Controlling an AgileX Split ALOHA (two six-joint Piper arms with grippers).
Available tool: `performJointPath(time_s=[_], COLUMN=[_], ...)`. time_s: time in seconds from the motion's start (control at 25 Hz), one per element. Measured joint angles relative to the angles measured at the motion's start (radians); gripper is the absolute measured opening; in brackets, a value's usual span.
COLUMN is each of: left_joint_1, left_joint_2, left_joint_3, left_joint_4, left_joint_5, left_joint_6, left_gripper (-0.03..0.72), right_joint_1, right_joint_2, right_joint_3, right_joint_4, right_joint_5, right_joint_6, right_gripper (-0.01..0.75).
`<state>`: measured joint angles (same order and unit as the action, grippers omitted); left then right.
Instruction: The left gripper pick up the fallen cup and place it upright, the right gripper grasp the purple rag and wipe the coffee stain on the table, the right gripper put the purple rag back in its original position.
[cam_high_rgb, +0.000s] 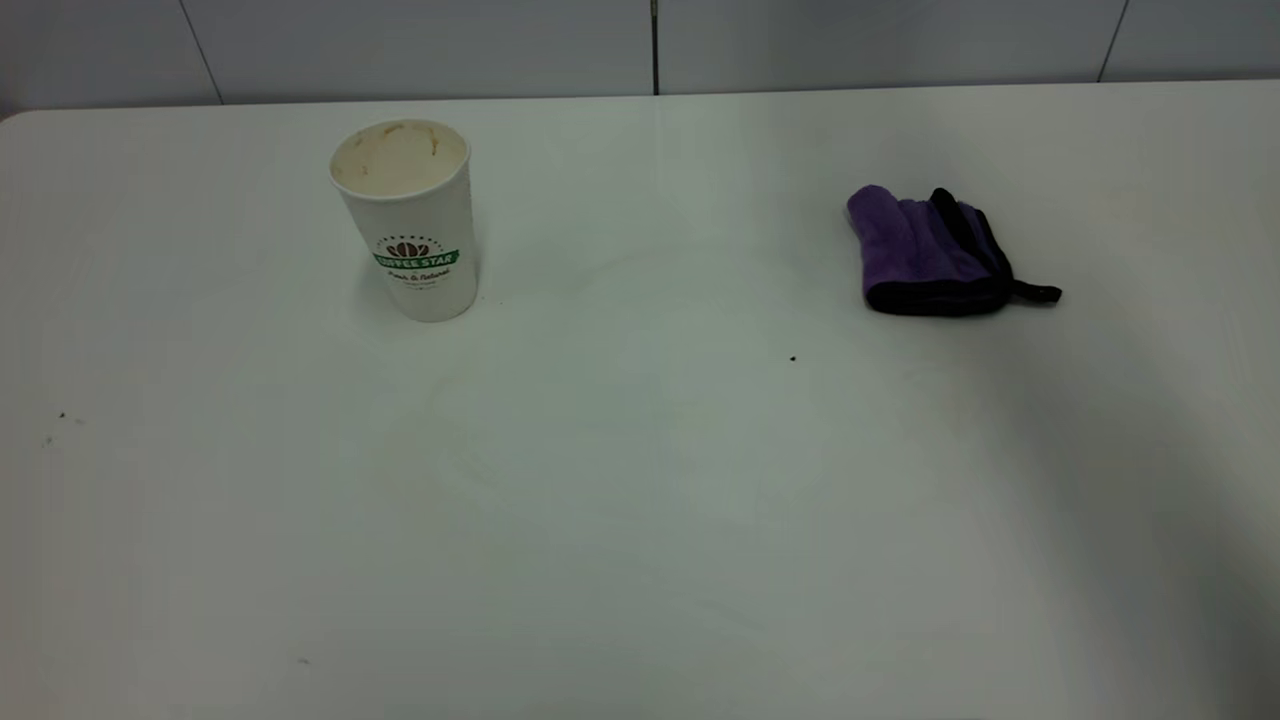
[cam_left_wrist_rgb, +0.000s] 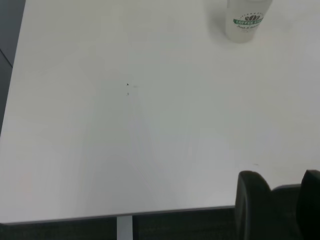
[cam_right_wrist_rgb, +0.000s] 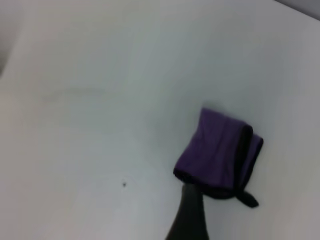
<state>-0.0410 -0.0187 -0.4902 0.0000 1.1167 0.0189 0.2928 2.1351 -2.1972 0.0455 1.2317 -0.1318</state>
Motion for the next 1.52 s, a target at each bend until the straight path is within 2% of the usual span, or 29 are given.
performJointPath(time_s=[0.2, 0.52, 0.8, 1.24, 1.52], left_joint_1=[0.000, 0.000, 0.000, 0.000, 0.000], left_joint_2=[0.000, 0.000, 0.000, 0.000, 0.000], left_joint_3=[0.000, 0.000, 0.000, 0.000, 0.000], left_joint_4=[0.000, 0.000, 0.000, 0.000, 0.000], left_joint_5=[0.000, 0.000, 0.000, 0.000, 0.000], left_joint_6=[0.000, -0.001, -0.001, -0.001, -0.001], left_gripper=[0.239, 0.239, 0.239, 0.239, 0.239], right_joint_1=[0.000, 0.000, 0.000, 0.000, 0.000], right_joint_2=[-0.399, -0.888, -1.321, -1.638, -1.701], right_joint_3=[0.378, 1.009, 1.411, 1.698, 1.720], right_joint_4=[-0.003, -0.045, -0.057, -0.091, -0.095], right_joint_5=[0.005, 0.010, -0.038, -0.099, -0.128], right_joint_6=[0.015, 0.158, 0.217, 0.215, 0.204], right_gripper=[0.730, 0.726, 0.726, 0.717, 0.698])
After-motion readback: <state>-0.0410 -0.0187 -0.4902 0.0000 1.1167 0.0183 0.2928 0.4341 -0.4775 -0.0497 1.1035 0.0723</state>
